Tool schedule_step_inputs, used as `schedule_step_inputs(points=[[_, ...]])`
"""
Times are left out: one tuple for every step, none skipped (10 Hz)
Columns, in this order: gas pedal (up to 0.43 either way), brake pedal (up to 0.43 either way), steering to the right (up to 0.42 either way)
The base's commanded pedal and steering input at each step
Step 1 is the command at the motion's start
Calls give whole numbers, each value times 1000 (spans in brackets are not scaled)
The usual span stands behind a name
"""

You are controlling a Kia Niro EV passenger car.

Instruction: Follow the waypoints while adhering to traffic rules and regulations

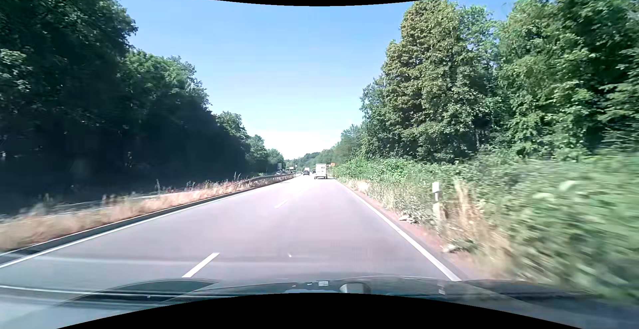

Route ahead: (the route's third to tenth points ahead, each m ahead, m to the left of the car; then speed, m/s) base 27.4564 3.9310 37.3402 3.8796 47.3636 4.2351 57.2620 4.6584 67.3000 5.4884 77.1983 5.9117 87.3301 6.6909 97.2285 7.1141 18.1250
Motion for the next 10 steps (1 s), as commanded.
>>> schedule_step_inputs(points=[[150, 0, -5], [150, 0, -5], [138, 0, -5], [138, 0, -6], [138, 0, -6], [138, 0, -6], [138, 0, -6], [138, 0, -6], [138, 0, -6], [138, 0, -6]])
